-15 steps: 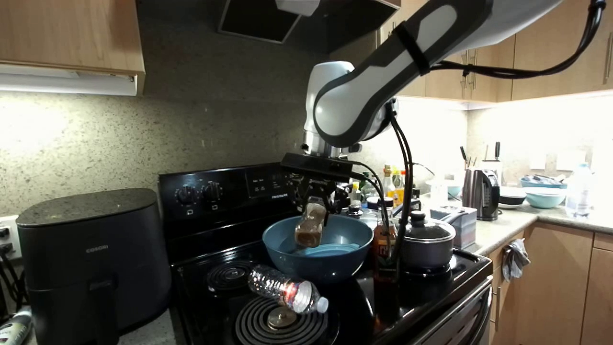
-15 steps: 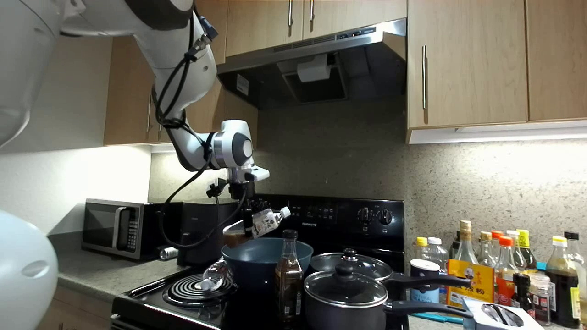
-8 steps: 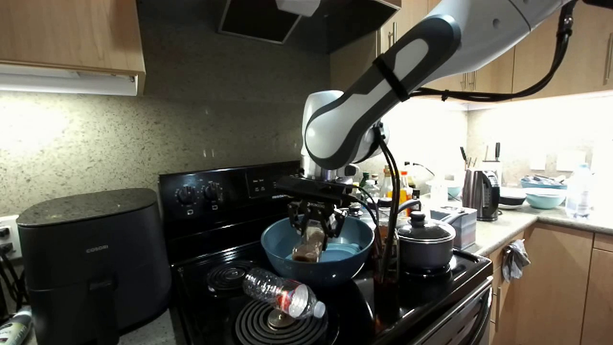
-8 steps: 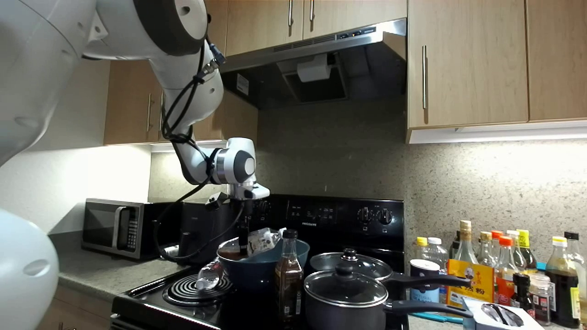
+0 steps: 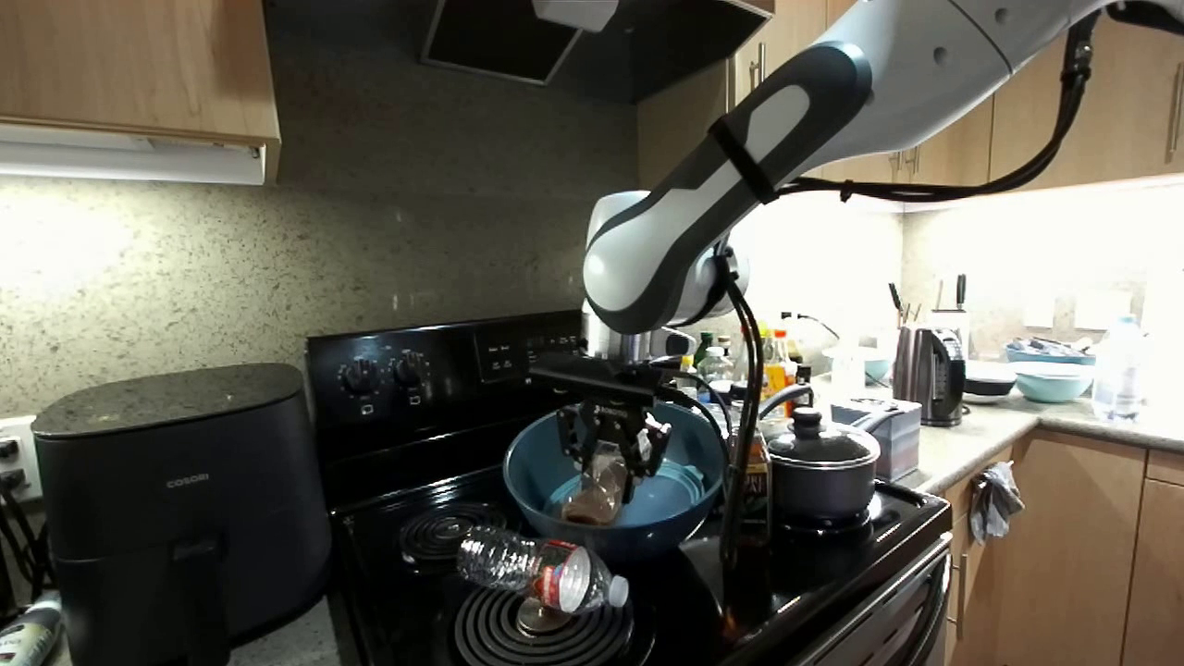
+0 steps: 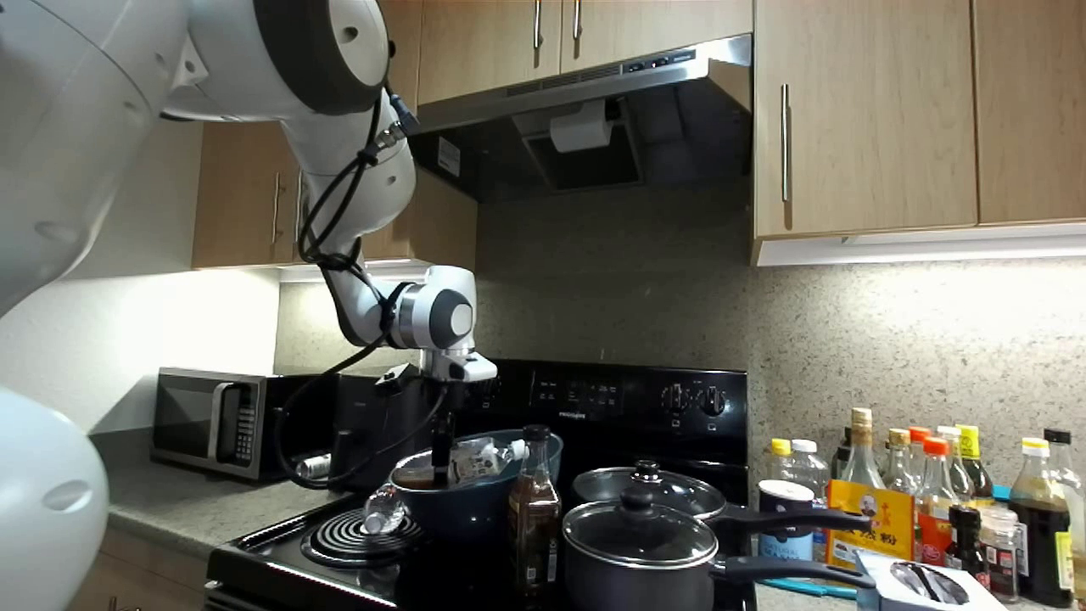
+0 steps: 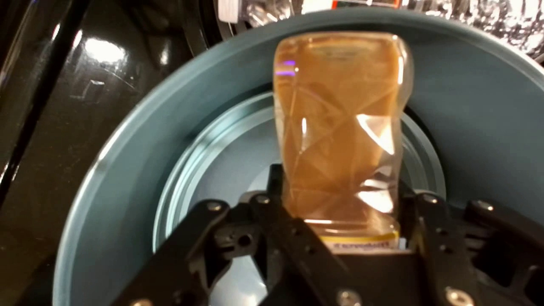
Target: Put the two bottles on the stove in the bowl.
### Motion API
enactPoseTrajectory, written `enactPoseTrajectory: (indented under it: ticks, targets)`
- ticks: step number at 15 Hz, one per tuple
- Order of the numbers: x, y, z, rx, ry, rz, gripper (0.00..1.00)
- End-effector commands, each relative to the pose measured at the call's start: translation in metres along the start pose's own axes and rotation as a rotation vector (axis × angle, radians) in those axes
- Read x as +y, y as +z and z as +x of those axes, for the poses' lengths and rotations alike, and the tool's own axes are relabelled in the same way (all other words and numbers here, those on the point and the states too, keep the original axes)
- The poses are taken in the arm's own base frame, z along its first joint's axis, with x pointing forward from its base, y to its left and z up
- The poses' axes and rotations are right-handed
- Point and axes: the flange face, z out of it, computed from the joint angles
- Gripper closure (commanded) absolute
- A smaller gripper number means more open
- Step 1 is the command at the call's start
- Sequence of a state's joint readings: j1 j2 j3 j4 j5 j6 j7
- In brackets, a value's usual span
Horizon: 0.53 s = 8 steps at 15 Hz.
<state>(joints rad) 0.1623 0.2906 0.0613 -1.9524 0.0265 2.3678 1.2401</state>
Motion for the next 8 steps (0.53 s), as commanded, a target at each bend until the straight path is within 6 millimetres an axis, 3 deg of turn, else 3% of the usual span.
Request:
enactPoseTrajectory:
  ticks: [1,8]
  targets:
    - [0.005,-0.004,0.009,-0.011,0.051,0.005,0.72]
    - [0.012,0.012,0.031,-0.065,0.098,-0.009,0.72]
